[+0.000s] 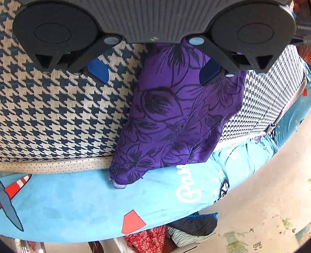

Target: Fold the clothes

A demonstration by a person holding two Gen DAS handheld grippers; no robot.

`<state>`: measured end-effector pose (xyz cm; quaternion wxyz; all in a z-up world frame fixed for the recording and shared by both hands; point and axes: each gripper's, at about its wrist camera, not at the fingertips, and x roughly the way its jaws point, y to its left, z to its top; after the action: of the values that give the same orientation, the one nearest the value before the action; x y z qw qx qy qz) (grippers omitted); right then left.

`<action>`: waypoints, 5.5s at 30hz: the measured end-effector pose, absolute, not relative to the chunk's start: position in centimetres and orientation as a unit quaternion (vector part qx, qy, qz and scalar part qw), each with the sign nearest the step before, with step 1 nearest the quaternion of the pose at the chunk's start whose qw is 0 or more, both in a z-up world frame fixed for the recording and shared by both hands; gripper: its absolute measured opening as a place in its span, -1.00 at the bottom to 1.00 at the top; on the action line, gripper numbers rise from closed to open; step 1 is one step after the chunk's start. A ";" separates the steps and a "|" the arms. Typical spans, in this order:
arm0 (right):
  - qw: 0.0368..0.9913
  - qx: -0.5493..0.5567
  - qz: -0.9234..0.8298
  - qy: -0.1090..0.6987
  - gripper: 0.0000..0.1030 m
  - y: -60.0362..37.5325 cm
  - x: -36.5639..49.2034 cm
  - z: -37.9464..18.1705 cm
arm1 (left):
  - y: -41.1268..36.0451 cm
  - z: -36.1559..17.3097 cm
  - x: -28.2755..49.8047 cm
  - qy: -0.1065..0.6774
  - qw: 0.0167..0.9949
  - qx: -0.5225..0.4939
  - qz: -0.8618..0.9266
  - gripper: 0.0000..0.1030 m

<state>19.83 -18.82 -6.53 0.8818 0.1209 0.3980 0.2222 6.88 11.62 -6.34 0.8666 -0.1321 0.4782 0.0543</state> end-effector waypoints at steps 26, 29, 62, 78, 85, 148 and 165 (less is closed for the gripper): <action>0.851 0.291 0.222 0.377 0.28 -20.9 29.8 -10.0 | 9.9 -6.8 7.7 0.496 0.859 -0.122 0.027 1.00; 0.843 0.305 0.235 0.374 0.09 -20.9 30.4 -10.6 | 9.9 -6.8 7.8 0.497 0.859 -0.123 0.025 1.00; 0.951 0.137 0.127 0.247 -0.88 -16.7 24.6 -4.2 | 8.6 -7.5 8.7 0.506 0.856 -0.103 0.015 1.00; 0.967 0.090 -0.035 0.236 -0.87 -25.4 16.9 -3.0 | 10.1 -6.9 6.8 0.492 0.857 -0.145 -0.041 1.00; 0.930 0.180 -0.048 0.317 -0.68 -29.1 16.6 -6.0 | 11.2 -6.7 5.7 0.487 0.859 -0.152 -0.038 1.00; 0.765 0.312 0.307 0.474 -0.28 -18.0 -4.8 -13.1 | 13.1 -8.8 -5.1 0.473 0.827 -0.299 -0.055 1.00; 0.749 0.368 0.335 0.438 -0.82 -18.2 -3.6 -11.8 | 12.7 -10.4 -6.2 0.462 0.789 -0.394 -0.094 1.00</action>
<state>-3.63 -18.18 -11.81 0.7490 0.3680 0.4377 0.3348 -6.24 12.70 -10.42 0.7889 -0.3941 0.4622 -0.0937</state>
